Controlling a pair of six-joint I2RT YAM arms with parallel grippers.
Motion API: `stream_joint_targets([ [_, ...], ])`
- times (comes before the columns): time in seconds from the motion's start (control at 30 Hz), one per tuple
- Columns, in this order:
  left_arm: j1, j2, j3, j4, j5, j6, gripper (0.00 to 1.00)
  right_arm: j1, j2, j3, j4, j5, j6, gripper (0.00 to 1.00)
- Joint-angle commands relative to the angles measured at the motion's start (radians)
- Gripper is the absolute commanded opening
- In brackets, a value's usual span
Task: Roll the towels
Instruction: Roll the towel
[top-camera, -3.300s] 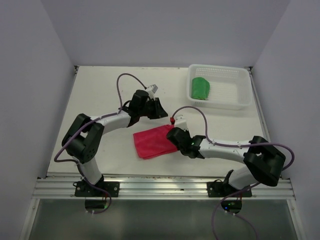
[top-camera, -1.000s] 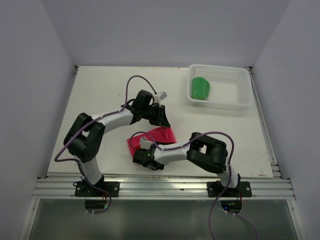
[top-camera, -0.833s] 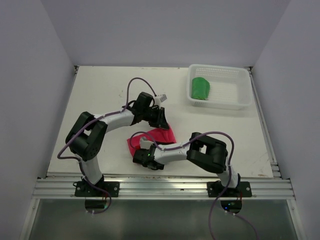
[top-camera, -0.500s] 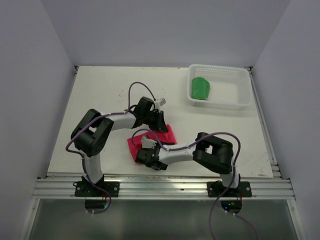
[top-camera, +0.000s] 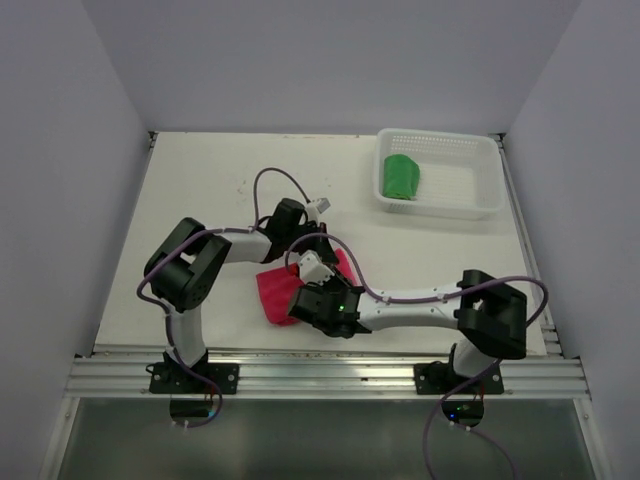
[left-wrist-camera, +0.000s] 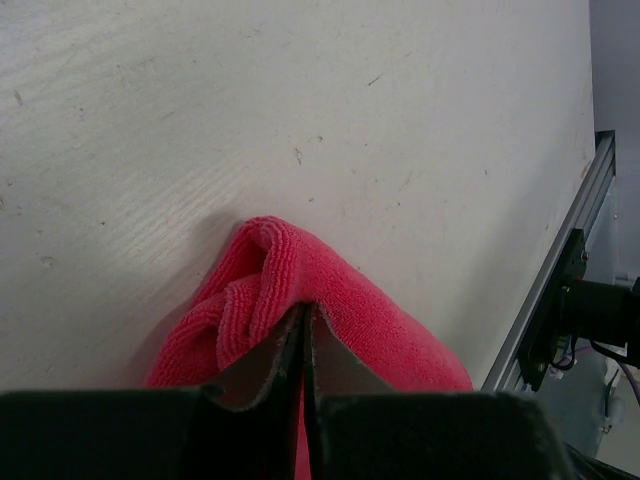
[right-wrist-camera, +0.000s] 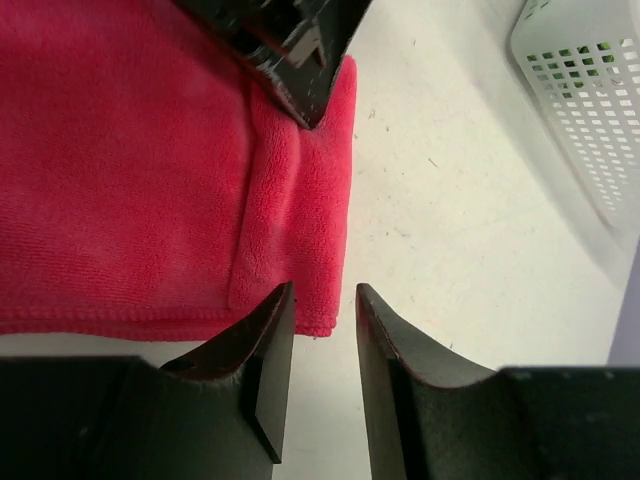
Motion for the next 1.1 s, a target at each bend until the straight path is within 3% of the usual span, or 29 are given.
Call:
stream_joint_targets([
  [0.0, 0.002, 0.058, -0.06, -0.038, -0.105, 0.024, 0.07, -0.008, -0.112, -0.029, 0.064, -0.036, 0.069, 0.36],
  [0.27, 0.002, 0.052, -0.091, -0.003, -0.095, 0.013, 0.04, -0.067, -0.301, -0.111, 0.087, -0.174, 0.17, 0.39],
  [0.5, 0.002, 0.04, -0.105, 0.004, -0.099, 0.013, 0.04, -0.337, -0.511, -0.354, 0.344, -0.604, 0.296, 0.45],
  [0.77, 0.003, 0.037, -0.119, 0.014, -0.104, 0.013, 0.03, -0.434, -0.465, -0.44, 0.492, -0.786, 0.386, 0.49],
  [1.07, 0.002, 0.021, -0.122, 0.013, -0.102, 0.018, 0.03, -0.454, -0.375, -0.481, 0.558, -0.797, 0.394, 0.51],
])
